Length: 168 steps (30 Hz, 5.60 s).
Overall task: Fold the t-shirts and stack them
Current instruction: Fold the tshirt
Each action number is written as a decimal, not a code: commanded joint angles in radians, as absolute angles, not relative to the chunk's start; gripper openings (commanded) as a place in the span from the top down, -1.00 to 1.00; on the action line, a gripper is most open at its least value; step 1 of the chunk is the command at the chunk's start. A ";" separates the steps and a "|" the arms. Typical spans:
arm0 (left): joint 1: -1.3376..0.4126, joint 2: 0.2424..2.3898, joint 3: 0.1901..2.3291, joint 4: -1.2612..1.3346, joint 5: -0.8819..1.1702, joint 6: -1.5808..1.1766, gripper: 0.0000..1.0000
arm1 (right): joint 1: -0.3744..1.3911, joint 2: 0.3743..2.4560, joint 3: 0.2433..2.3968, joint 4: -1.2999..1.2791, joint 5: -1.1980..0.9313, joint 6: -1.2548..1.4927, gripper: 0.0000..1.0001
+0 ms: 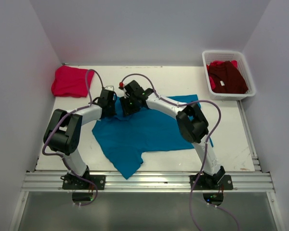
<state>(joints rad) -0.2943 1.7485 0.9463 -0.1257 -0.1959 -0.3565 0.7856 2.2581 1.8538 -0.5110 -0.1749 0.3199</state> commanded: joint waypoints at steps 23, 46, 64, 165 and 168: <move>-0.285 1.772 0.925 -0.137 -0.204 -0.360 1.00 | 0.799 2.244 1.842 -0.540 -0.115 0.293 0.31; -0.285 1.778 0.927 -0.137 -0.204 -0.362 1.00 | 0.819 2.117 1.887 -0.614 -0.018 0.242 1.00; -0.285 1.778 0.931 -0.141 -0.206 -0.360 1.00 | 0.867 2.111 1.855 -0.670 0.005 0.248 0.32; -0.285 1.761 0.925 -0.140 -0.202 -0.360 1.00 | 0.865 2.224 2.028 -0.738 0.175 0.226 1.00; -0.285 1.764 0.927 -0.141 -0.201 -0.360 1.00 | 0.867 2.214 2.033 -0.744 0.189 0.218 1.00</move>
<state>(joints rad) -0.2890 1.7485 0.9459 -0.1226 -0.1932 -0.3565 0.8677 2.2967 1.9877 -0.7189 0.1429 0.2436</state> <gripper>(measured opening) 0.004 0.011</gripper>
